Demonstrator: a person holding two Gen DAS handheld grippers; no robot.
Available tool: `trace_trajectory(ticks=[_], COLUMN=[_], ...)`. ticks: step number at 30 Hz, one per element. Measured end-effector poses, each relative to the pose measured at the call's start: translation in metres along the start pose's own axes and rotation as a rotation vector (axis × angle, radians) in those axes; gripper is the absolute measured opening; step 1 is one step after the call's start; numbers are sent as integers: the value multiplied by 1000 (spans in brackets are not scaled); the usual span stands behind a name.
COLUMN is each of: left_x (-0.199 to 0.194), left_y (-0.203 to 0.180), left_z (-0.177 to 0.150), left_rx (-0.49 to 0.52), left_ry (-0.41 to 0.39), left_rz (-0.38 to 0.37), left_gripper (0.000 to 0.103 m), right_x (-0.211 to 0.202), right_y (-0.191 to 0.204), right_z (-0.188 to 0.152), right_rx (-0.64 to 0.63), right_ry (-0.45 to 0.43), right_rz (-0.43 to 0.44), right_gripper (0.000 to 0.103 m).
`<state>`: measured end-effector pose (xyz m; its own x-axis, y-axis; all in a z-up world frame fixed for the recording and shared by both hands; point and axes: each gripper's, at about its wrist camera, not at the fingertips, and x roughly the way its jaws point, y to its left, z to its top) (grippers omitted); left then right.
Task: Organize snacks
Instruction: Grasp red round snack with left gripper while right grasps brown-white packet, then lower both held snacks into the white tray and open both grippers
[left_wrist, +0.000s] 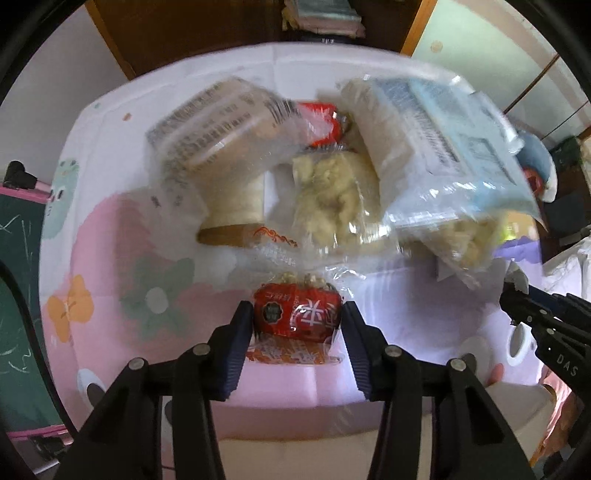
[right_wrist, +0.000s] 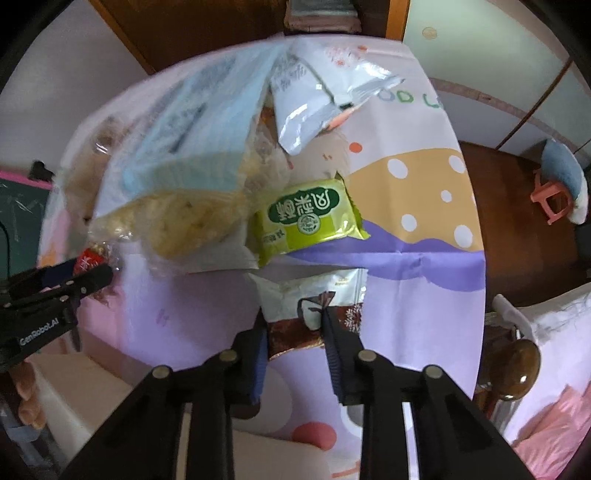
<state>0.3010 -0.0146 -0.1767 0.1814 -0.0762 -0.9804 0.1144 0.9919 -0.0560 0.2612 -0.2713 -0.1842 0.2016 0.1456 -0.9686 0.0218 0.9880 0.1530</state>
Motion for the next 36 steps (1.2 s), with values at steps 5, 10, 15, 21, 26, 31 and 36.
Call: trace_trajectory(ticks=[5,10,15,21,26,31,36], left_x=[-57,-127,-185,-224,-226,-212,-197], left_y=[5,11,2,-2,-9,-12,-8], left_z=[-20,-48,-88,-144,-184,-216,-232], left_rx=[17,40,79,105,106,97,73], left_ry=[-127,-258,-371,-467,-499,-520,-516], left_rz=[-21,-49,-43,-39,-44,-29,-18], left_gripper=[47,47,47,48,48,48,48], right_x=[-43,-98,-146,-188,-201,-198,-183], right_y=[-1,14,40,67,79,91,96], right_z=[-17,-35,-63,-111,-146,-179,-202], right_rx=[7,-12,-80,-137,-148,-145,-133], right_ry=[-130,-242,-346,-434,-490,-543,-553], right_rz=[90,145,161,154,135,75,45], right_gripper=[26,26,26,26,26,26,26])
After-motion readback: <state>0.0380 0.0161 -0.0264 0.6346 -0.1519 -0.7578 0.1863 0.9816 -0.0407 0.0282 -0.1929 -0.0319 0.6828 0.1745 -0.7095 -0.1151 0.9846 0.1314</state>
